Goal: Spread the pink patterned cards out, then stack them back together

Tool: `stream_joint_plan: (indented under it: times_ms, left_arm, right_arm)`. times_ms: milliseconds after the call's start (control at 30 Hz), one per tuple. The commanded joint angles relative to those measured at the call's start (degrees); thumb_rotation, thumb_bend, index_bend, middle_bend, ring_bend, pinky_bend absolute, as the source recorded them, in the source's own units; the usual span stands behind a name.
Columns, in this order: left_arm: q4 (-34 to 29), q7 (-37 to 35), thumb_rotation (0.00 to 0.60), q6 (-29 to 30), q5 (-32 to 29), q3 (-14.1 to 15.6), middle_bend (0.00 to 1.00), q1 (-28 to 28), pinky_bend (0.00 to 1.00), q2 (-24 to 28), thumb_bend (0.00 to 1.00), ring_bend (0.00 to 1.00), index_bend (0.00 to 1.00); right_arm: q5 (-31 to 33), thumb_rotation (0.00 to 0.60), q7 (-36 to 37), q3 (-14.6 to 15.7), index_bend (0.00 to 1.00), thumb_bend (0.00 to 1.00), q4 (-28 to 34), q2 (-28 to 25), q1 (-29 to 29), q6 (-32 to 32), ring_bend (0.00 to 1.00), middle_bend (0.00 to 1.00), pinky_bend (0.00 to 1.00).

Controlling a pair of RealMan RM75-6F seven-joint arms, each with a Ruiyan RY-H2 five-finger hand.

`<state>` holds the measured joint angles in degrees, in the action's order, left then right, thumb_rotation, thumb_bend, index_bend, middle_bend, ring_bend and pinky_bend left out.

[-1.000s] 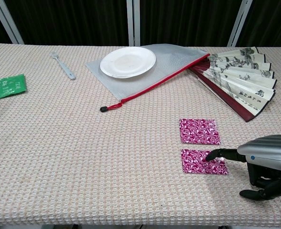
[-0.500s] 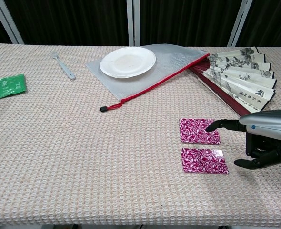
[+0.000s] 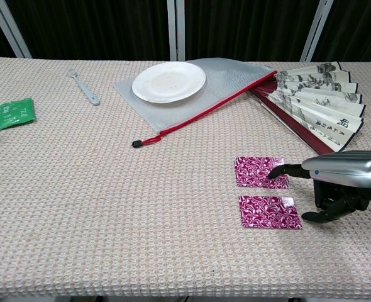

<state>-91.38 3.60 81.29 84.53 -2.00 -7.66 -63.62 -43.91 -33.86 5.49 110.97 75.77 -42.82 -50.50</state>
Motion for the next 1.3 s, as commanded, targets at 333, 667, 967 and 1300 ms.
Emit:
stream_joint_plan:
  times_ms: [333,667,967,1300]
  left_arm:
    - [0.8,-1.0,0.072,0.1,-0.4,0.0,0.05,0.2,0.17,0.1,0.1,0.03,0.07]
    - [1.1,-1.3,0.052,0.4,-1.4,-0.2,0.05,0.8,0.17,0.4,0.1,0.03,0.07]
    - [1.3,-1.8,0.022,-0.2,-2.2,-0.5,0.05,0.7,0.17,0.4,0.1,0.03,0.07]
    - [1.2,-1.8,0.018,0.0,-2.1,-0.6,0.05,0.7,0.17,0.7,0.1,0.03,0.07]
  right_arm:
    - [3.7,0.6,-2.4,-1.7,0.11,1.0,0.5,3.1,-4.5,-0.3,1.0,1.0,0.93]
    - [9.8,0.6,-5.0,-3.4,0.11,1.0,-0.7,6.4,-9.5,-0.5,1.0,1.0,0.93]
    - [15.3,0.6,-4.7,-5.5,0.11,1.0,-3.2,8.0,-13.9,0.7,1.0,1.0,0.93]
    - [17.8,0.6,-3.9,-6.0,0.11,1.0,-4.7,8.8,-17.1,1.4,1.0,1.0,0.93]
